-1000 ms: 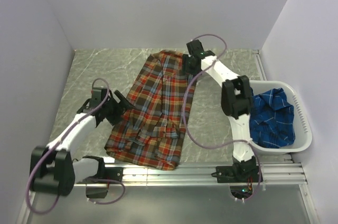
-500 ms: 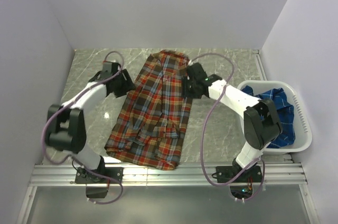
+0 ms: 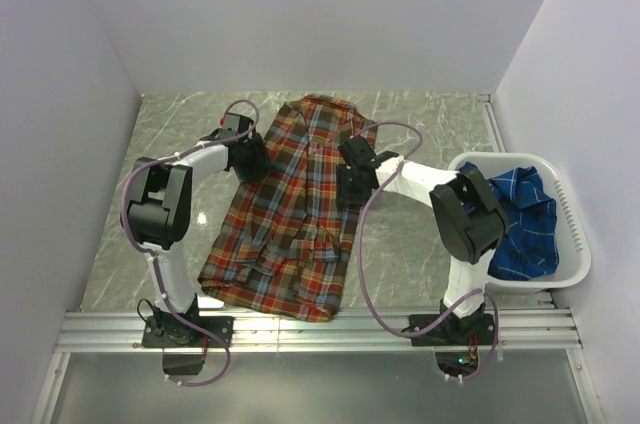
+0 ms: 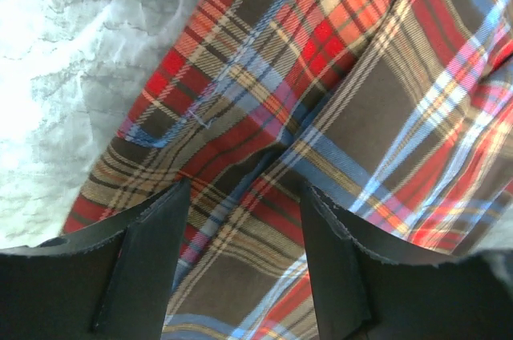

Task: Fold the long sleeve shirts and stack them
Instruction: Fold the shirt

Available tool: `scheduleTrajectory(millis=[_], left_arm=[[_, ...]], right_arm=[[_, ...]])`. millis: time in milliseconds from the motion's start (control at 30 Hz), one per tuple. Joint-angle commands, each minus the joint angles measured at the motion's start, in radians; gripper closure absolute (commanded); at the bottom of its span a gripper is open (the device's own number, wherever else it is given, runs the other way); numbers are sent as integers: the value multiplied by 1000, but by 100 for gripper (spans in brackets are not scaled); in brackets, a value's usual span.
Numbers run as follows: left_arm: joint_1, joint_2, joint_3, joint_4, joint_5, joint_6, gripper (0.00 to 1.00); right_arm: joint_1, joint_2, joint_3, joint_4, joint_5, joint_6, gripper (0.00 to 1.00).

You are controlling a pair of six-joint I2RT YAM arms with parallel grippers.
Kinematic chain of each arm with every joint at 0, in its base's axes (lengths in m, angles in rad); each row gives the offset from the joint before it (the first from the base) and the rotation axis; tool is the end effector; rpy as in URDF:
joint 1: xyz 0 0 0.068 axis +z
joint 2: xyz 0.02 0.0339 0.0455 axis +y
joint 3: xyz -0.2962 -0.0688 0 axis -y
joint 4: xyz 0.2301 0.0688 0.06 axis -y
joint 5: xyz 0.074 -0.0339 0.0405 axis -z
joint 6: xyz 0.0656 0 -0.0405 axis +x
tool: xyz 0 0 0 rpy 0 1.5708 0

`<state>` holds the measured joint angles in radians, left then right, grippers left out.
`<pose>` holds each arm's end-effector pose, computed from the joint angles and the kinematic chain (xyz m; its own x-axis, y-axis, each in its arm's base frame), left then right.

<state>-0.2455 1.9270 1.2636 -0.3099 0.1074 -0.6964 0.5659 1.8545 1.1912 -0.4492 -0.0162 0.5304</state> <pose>0.4056 -0.1089 0.1816 -0.8078 -0.4551 -0.3747 -0.2842 0.8575 -0.4289 0.3227 0.2062 0.1783 -0.9273 0.0102 -0.3743 -0.0847 0.9680 0.2363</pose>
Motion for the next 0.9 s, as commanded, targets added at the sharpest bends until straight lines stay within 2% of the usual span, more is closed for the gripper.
scheduleTrajectory(millis=[0,100,233,333,433,533,633,767,867], left_arm=[[0,7,-18,55,-11,-101,36],[11,6,-65,72,-14,-181,35],[31,-46,-232,173,-3,-316,36],[35,-85,-297,215,-15,-405,35],[34,-118,-326,252,14,-475,33],[17,-173,-304,261,15,-479,28],[0,-236,-242,186,-21,-427,22],[-21,-360,-205,103,-87,-350,9],[-52,-448,-205,42,-132,-276,6]], right_arm=[[-18,78,85,3,45,-29,47],[-38,129,149,-17,50,-73,47],[-58,184,235,-40,91,-127,46],[-86,236,318,-45,111,-167,46],[-115,299,430,-69,116,-193,46],[-129,333,524,-89,130,-214,45],[-127,287,544,-111,147,-225,44],[-118,67,376,-75,122,-240,41],[-77,-71,254,-91,124,-247,39]])
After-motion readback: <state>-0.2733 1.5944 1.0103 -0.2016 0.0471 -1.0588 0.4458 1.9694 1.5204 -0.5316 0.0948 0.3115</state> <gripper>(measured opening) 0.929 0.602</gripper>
